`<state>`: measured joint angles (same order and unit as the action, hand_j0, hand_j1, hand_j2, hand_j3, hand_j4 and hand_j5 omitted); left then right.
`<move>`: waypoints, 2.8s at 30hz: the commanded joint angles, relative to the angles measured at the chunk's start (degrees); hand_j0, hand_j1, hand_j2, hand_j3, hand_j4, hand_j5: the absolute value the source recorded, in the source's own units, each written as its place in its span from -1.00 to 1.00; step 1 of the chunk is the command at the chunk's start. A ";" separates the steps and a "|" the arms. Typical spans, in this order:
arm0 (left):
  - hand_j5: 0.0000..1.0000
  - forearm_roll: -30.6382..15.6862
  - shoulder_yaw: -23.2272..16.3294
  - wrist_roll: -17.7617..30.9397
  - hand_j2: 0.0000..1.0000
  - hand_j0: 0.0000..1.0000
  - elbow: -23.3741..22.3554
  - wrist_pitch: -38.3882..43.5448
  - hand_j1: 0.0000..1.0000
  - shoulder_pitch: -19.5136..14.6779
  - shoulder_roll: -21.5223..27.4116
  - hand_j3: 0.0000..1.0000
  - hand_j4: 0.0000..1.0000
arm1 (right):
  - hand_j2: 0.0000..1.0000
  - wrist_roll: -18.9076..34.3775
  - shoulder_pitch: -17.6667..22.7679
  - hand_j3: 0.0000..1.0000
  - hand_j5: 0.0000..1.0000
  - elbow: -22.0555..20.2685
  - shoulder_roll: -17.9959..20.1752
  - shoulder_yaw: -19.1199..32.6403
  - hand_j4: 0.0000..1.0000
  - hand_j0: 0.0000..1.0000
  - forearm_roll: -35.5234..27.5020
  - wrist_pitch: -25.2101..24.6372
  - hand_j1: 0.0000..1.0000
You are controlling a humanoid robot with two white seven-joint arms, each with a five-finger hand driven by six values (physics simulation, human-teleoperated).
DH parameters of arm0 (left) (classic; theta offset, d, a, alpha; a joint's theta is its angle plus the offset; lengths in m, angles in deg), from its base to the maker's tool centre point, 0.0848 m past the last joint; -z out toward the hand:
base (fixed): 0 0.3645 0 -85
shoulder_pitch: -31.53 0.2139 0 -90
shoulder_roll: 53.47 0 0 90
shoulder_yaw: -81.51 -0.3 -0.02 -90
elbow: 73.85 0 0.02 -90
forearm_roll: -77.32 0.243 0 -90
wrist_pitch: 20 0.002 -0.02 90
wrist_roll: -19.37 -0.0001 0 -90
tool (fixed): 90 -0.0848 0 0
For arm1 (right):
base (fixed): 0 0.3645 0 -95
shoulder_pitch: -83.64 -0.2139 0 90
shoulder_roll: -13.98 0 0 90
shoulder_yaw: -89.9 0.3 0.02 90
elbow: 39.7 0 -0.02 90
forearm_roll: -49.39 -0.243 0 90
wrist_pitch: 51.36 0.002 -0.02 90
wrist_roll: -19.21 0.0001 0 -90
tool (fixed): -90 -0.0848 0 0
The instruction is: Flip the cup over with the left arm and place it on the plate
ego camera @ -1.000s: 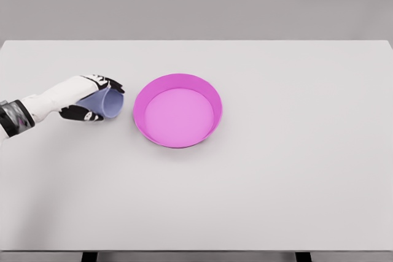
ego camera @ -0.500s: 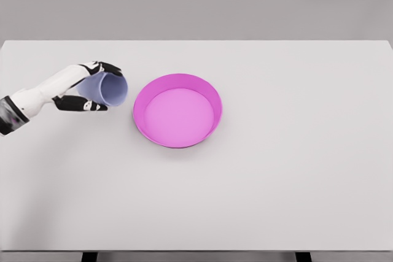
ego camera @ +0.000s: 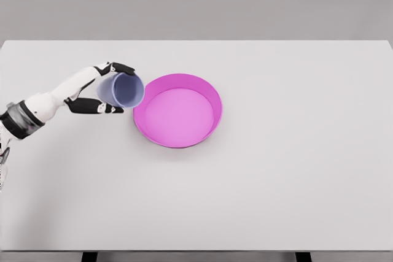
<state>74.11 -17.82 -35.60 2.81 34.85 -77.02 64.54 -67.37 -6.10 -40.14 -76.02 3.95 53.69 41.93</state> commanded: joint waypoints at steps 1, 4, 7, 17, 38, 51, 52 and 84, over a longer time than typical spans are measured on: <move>0.48 -1.18 -0.78 -0.03 0.48 0.48 0.15 0.14 0.48 0.00 -0.86 0.48 0.48 | 1.00 0.01 0.00 1.00 1.00 -0.01 0.00 0.00 1.00 1.00 0.01 0.04 1.00; 0.48 -2.06 -0.78 -0.03 0.48 0.48 0.50 0.14 0.48 0.00 -0.77 0.48 0.48 | 1.00 0.01 0.00 1.00 1.00 -0.01 0.00 0.00 1.00 1.00 0.01 -0.04 1.00; 0.48 -2.76 -1.04 -0.03 0.48 0.48 2.09 0.14 0.48 0.09 -0.68 0.48 0.48 | 1.00 0.01 0.00 1.00 1.00 0.08 0.00 0.00 1.00 1.00 0.01 0.04 1.00; 0.51 -4.87 -7.19 -0.03 0.51 0.51 4.72 0.14 0.51 -0.09 -0.94 0.51 0.51 | 1.00 0.01 0.00 1.00 1.00 -0.01 0.00 0.00 1.00 1.00 0.01 -0.04 1.00; 0.48 -5.14 -10.88 -0.03 0.48 0.48 1.47 0.14 0.48 -0.53 -5.07 0.48 0.48 | 1.00 0.01 0.00 1.00 1.00 -0.01 0.00 0.00 1.00 1.00 0.01 0.04 1.00; 0.51 -1.80 -10.88 -0.03 0.51 0.51 0.33 0.14 0.51 -0.79 -6.83 0.51 0.51 | 1.00 0.01 0.00 1.00 1.00 -0.01 0.00 0.00 1.00 1.00 0.01 0.04 1.00; 0.52 -1.53 -10.88 -0.03 0.52 0.52 0.07 0.14 0.52 -0.79 -7.10 0.52 0.52 | 1.00 0.01 0.00 1.00 1.00 -0.01 0.00 0.00 1.00 1.00 0.00 -0.04 1.00; 1.00 -1.53 -5.88 -0.03 1.00 1.00 0.24 0.14 1.00 -0.35 0.64 1.00 1.00 | 1.00 0.01 0.00 1.00 1.00 -0.01 0.00 0.00 1.00 1.00 -0.08 0.04 1.00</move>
<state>73.11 -24.35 -35.60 3.07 34.87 -77.28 63.76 -67.37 -6.10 -40.14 -76.02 3.94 53.70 41.94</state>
